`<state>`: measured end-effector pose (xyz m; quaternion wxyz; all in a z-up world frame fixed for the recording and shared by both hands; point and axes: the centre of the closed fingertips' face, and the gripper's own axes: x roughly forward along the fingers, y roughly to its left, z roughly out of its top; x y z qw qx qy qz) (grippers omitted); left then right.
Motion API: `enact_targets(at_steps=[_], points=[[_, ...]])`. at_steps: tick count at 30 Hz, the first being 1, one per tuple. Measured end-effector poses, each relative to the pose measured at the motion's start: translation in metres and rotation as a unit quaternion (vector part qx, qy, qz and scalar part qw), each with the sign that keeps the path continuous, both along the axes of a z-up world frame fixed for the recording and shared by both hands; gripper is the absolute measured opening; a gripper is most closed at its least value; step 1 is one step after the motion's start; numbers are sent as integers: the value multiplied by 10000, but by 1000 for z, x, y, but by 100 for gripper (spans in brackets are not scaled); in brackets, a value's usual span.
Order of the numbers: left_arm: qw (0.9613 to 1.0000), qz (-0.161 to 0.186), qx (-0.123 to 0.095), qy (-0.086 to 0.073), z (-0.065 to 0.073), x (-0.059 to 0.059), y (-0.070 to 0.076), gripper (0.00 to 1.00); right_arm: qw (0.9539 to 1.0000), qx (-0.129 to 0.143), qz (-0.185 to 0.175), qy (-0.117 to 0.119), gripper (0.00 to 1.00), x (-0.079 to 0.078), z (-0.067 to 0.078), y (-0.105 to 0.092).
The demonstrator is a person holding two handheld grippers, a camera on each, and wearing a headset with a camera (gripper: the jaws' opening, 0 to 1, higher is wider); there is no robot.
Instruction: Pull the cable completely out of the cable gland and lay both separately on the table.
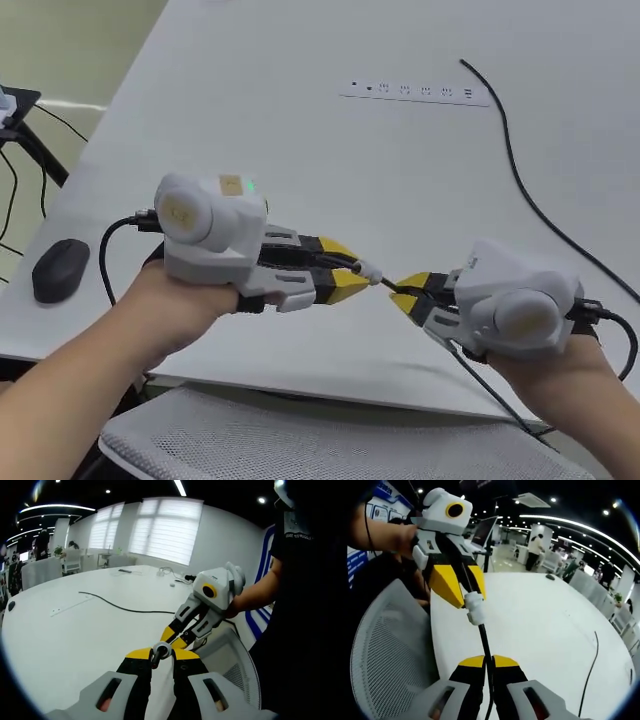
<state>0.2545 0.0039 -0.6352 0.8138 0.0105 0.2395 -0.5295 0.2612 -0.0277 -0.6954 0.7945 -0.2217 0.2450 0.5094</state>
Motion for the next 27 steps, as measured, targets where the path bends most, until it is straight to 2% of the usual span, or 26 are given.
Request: enact_targets(at_steps=[11,23,27], points=[[10000,39,-38,-22,2,2,-2,15,9967,67,-611,539,0,3,-12,-26],[9999,141,-90,-12,6,1,-2,15,9922,76,-964,786,0,0,-23,-54],[9998,174,-91,-15,6,1,-2,15,9918,41,-1012,781,0,0,-25,-61]])
